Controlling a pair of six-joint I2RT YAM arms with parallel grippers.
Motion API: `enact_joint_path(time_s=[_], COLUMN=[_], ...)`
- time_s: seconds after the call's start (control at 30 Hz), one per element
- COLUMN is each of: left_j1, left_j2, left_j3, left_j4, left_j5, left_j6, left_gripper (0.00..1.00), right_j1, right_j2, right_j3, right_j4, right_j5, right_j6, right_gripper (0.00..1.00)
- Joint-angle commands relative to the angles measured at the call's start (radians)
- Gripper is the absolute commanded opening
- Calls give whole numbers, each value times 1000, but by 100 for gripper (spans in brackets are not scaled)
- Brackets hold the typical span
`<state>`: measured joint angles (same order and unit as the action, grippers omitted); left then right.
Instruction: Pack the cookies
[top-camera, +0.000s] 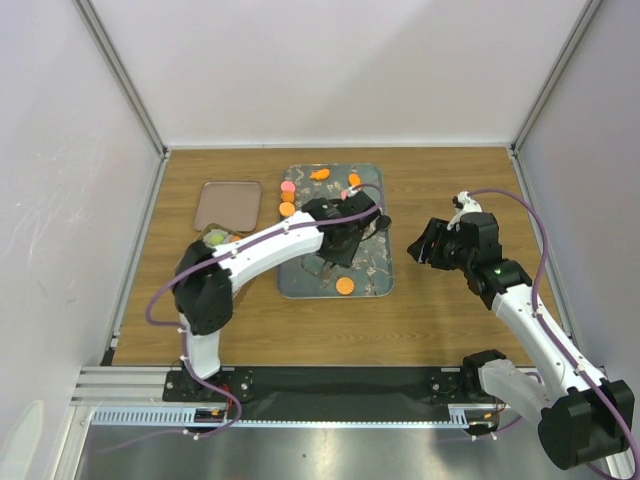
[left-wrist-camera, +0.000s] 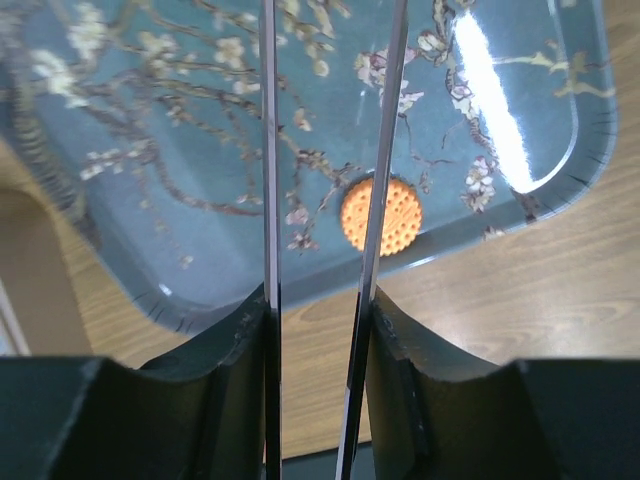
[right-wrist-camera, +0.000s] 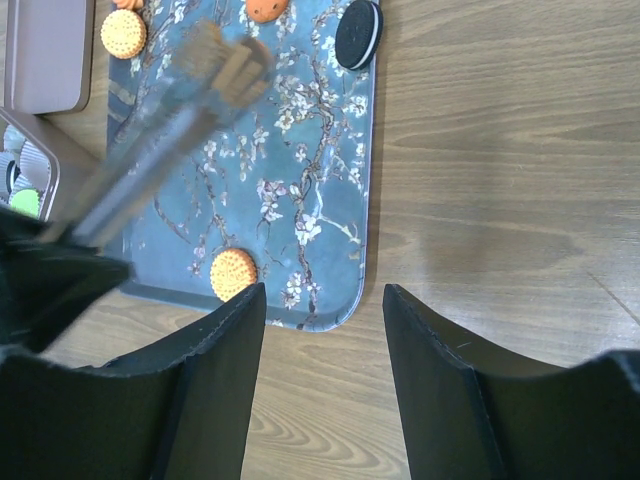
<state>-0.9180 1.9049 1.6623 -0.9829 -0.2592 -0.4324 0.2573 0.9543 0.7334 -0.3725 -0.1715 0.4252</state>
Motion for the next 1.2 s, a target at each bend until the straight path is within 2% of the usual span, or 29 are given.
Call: enact_joint_path(time_s=[0.0,0.13,0.2,0.37,0.57,0.87,1.17], left_j1=[7,30,47,136,238,358,399], left_j2=[-145,-324,-406,-732,-979,-1103,-1054], left_j3=[-13,-125,-232,-467,-636,-759,-799], left_j4=[-25,-49,-56,-108,-220,-274,-192], left_j5=[-49,-72,-66,-69,-66,-38,15], left_j6=[-5,-52,-81,-158,-224,-224,-183], left_gripper=[36,36,36,37,39,41,40], right_j1=[-4,-3,0,8,17,22,25], right_j2=[-17,-17,-17,-15,-9,-2,-2], right_j3=[3,3,4,4,4,1,1], right_j4=[18,20,18,21,24,24,24], right_j5=[-8,-14,-19,-31,-37,-36,-36], right_j6=[0,0,0,1,0,0,-2], right_gripper=[57,56,56,56,56,56,56])
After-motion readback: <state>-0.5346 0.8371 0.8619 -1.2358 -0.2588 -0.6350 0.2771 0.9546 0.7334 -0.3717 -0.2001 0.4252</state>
